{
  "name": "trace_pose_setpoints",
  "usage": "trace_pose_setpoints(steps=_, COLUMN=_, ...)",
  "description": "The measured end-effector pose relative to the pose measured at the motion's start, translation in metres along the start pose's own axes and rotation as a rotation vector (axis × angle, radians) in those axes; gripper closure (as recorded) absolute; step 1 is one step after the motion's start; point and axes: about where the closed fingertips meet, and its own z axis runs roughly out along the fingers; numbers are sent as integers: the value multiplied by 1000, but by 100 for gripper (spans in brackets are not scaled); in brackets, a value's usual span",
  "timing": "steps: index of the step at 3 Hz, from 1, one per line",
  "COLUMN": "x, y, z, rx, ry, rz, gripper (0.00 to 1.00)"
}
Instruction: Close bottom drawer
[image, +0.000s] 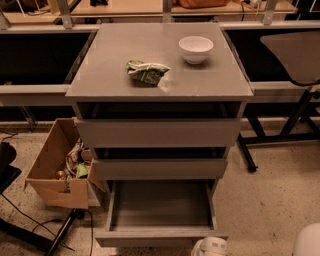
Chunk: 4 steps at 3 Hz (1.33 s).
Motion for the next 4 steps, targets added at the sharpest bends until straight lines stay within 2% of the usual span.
trace_pose_setpoints(steps=1, x=-7, y=-26, z=39, rx=56, ry=-123, rz=3, gripper=100)
trace_pose_setpoints(steps=2, x=-6, y=-26, z=39, rx=56, ry=-123, rz=3, gripper=100)
trace_pose_setpoints(steps=3, x=-21, y=-58, z=52, rx=93, ry=-184, rz=-17, gripper=100)
trace_pose_setpoints(steps=4, x=-21, y=-58, z=52, rx=95, ry=-188, rz=-20, gripper=100)
